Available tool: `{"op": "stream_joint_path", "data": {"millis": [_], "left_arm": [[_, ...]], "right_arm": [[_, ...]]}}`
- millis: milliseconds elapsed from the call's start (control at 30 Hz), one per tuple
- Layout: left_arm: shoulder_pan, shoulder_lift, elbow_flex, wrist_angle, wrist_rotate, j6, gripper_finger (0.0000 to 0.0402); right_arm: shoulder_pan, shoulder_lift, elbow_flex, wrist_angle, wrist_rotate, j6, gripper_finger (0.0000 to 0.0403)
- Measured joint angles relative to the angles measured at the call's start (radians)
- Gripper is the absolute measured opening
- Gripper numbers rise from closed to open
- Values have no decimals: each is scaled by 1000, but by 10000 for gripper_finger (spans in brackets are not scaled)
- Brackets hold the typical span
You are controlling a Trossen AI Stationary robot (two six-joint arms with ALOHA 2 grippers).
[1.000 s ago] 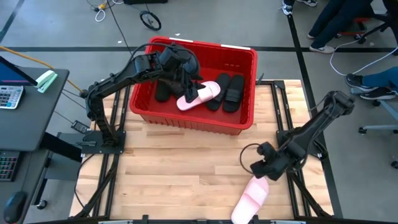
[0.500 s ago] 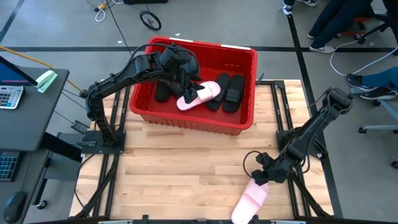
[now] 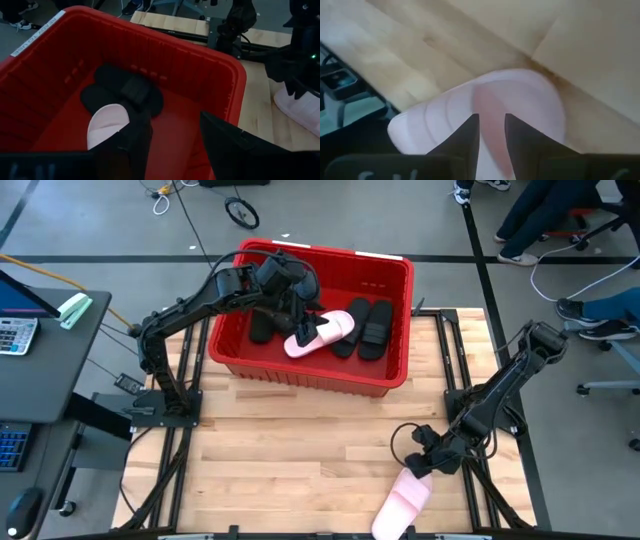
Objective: Pick and place slides into bin
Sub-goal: Put the pink slide into the bin
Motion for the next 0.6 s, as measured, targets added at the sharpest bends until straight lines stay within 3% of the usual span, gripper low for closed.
{"op": "stream_joint_path", "data": {"millis": [600], "left_arm": [[0, 0, 0, -42, 0, -1, 176]], "right_arm": [[0, 51, 0, 72, -31, -47, 99]]}}
